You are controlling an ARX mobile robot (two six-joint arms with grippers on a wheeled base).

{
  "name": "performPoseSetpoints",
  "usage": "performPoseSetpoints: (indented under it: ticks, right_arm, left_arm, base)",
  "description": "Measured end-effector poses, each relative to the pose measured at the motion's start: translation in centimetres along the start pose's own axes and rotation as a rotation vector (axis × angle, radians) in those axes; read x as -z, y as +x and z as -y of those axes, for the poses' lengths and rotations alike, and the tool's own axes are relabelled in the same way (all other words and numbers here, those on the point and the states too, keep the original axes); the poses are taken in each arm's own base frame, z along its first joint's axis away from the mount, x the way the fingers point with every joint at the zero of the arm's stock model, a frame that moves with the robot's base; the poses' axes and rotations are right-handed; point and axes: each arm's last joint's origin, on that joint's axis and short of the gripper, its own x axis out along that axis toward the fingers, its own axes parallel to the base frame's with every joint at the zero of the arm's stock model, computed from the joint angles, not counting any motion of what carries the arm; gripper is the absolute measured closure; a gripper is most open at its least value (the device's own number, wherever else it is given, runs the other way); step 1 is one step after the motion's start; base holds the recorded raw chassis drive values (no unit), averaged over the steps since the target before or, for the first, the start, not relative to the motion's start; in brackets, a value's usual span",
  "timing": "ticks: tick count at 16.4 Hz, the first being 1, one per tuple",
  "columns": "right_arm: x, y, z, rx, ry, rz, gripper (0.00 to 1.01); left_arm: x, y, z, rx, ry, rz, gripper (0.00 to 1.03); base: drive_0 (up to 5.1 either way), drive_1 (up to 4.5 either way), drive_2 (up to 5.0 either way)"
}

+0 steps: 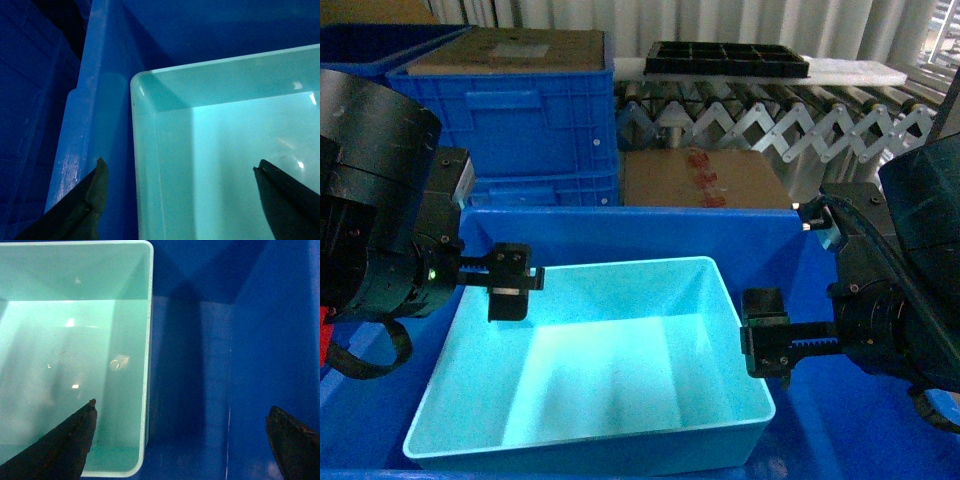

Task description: Stack blue boxes stably on right

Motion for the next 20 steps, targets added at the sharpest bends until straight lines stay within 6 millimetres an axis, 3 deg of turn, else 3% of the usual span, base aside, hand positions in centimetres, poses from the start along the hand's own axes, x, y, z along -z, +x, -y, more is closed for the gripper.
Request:
performPoseSetpoints:
  ticks: [2, 5, 8, 10, 12, 15, 17, 18, 20]
  right_arm:
    - [0.0, 0.0, 0.0, 0.0, -0.003, 0.0, 0.04]
    - [-0.3, 0.0, 0.0, -0.008, -0.007, 0.03, 0.03]
    - [-3.2, -2.0, 1.4, -0.004, 0.02, 0.16, 0.03]
    - [-6.3, -5.3, 3.1, 0.001, 0.059, 0.282, 0.03]
    - [-8.0, -9.8, 4.3, -0.009, 0.082, 0.372, 0.03]
    - [-7.1, -19.2, 6.5, -0.008, 0.129, 0.399, 0.03]
    - [-5.9, -25.4, 6.8, 0.011, 0.134, 0.459, 0.03]
    - [-6.8, -26.6, 7.0, 0.028, 0.129, 0.539, 0.03]
    - [-7.6, -25.8, 7.0, 0.028, 0.129, 0.547, 0.03]
  left_arm:
    - [0.0, 0.0, 0.0, 0.0, 0.0, 0.0, 0.03]
    - [-0.6, -0.2, -0.3, 0.008, -0.019, 0.04, 0.05]
    - [-3.5, -2.5, -1.5, 0.056, -0.065, 0.139, 0.05]
    - [-6.3, -4.4, -2.1, 0.091, -0.096, 0.218, 0.05]
    - [-7.3, -7.4, -3.2, 0.119, -0.115, 0.269, 0.05]
    - [-5.9, -16.1, -7.4, 0.025, -0.17, 0.339, 0.05]
    - [-4.8, -21.6, -8.1, 0.005, -0.236, 0.37, 0.05]
    - [-4.5, -22.8, -7.9, 0.008, -0.283, 0.386, 0.05]
    - [-5.8, -22.5, -7.1, 0.041, -0.322, 0.435, 0.05]
  base:
    - [0.0, 0.0, 0.0]
    - [0.0, 0.0, 0.0]
    - [0.0, 0.0, 0.0]
    - [0.0, 0.0, 0.0]
    - [0.0, 0.0, 0.0]
    - [0.0, 0.0, 0.0]
    - [0.0, 0.0, 0.0]
    - [0.0, 0.0, 0.0]
    - [0.0, 0.0, 0.0]
